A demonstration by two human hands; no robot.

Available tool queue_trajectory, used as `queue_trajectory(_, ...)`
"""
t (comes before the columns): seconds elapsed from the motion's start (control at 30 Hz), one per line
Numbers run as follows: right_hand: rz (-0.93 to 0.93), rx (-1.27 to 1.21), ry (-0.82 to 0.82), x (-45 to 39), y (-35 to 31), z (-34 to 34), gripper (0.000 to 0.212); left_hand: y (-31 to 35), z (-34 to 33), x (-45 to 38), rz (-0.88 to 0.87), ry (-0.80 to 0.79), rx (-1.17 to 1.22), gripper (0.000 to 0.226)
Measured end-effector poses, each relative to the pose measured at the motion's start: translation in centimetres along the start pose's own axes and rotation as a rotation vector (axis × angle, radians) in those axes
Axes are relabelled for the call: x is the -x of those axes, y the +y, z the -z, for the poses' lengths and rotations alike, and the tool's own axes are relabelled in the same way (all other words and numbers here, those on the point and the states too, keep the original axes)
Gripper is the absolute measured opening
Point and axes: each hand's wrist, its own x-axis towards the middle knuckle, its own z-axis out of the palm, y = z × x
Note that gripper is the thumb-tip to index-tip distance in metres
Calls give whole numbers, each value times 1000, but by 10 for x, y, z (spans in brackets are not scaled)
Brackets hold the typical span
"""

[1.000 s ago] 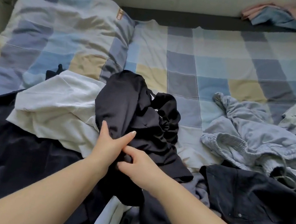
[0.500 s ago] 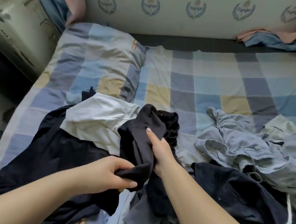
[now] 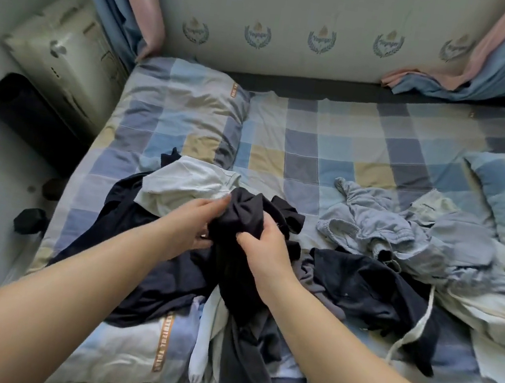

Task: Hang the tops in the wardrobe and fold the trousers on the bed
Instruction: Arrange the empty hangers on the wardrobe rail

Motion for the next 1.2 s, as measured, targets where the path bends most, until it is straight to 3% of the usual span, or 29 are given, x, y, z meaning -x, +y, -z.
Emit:
queue_trajectory(0.1, 106, 139, -131, 36, -14, 2, 45, 11, -11, 25, -29, -87, 157, 31)
queue_trajectory(0.17, 182, 285, -213, 58, -23, 6, 43, 15, -15, 46, -69, -103, 62, 14)
queue_trajectory(0.27, 249, 511, -298, 77, -32, 17, 40, 19, -11, 69, -154, -169, -56, 20)
queue_trajectory(0.43, 317, 658, -79, 90, -52, 58, 21, 36, 1, 109, -255, -388, -238, 34)
queue_trajectory(0.53, 305, 901, 95, 85, -60, 76, 45, 50, 8, 129, -291, -455, -254, 35)
queue_trajectory(0.63, 181, 1054, 73, 86, -65, 77, 68, 69, 20, 147, -358, -525, -324, 36)
queue_trajectory(0.67, 181, 1070, 44, 88, -66, 74, 62, 75, 24, 153, -378, -548, -356, 37)
queue_trajectory(0.73, 195, 1134, 26, 91, -67, 68, 29, 84, 28, 157, -391, -584, -403, 40)
queue_trajectory(0.77, 214, 1150, 57, 97, -67, 59, 18, 87, 34, 161, -405, -598, -439, 42)
queue_trajectory(0.87, 296, 985, 233, 114, -73, 37, 16, 91, 52, 165, -464, -601, -545, 50)
queue_trajectory(1.03, 526, 779, 506, 167, -114, -1, 24, 98, 63, 166, -553, -676, -725, 65)
queue_trajectory(1.13, 629, 705, 609, 204, -147, -22, 23, 103, 46, 168, -706, -674, -917, 58)
queue_trajectory(1.2, 621, 595, 664, 223, -163, -30, 20, 103, 27, 172, -916, -570, -1181, 40)
